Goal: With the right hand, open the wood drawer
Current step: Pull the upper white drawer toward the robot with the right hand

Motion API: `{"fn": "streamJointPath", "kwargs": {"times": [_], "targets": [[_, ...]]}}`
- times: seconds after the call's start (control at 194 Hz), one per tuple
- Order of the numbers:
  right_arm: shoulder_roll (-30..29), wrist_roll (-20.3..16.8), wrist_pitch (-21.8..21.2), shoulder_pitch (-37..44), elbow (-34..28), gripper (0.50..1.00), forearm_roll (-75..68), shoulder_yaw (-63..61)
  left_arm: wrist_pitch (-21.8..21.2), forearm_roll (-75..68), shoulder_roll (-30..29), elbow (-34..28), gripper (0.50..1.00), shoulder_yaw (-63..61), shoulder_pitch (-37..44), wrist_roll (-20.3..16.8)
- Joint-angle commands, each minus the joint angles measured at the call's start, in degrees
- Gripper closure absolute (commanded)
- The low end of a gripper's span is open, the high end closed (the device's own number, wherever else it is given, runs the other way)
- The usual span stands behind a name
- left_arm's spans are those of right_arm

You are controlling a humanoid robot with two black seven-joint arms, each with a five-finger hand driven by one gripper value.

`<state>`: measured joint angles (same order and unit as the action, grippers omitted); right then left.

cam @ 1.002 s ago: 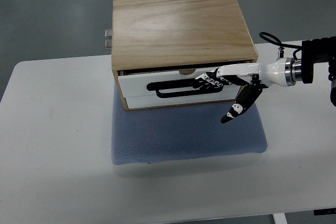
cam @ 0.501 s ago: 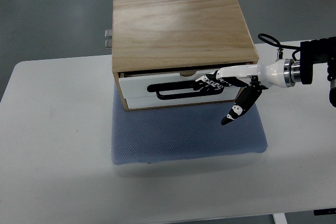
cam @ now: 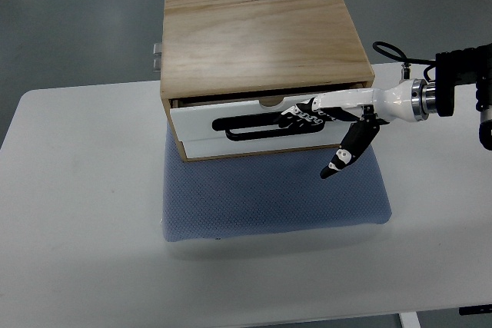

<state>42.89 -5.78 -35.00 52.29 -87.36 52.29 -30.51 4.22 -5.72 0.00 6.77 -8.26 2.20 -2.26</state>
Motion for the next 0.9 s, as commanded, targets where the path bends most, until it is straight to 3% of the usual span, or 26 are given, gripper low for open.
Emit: {"fn": "streamJointPath", "kwargs": {"times": [0.0, 0.894], "targets": [[0.0, 0.0, 0.0, 0.8, 0.0, 0.556, -0.1, 1.9, 0.0, 0.0, 0.0, 0.0, 0.500, 0.0, 0.0, 0.0], [0.9, -1.3, 0.0, 4.9, -0.7, 0.556, -4.9, 6.0, 0.0, 0.0, 0.0, 0.0, 0.500, 0.0, 0.0, 0.1]]}}
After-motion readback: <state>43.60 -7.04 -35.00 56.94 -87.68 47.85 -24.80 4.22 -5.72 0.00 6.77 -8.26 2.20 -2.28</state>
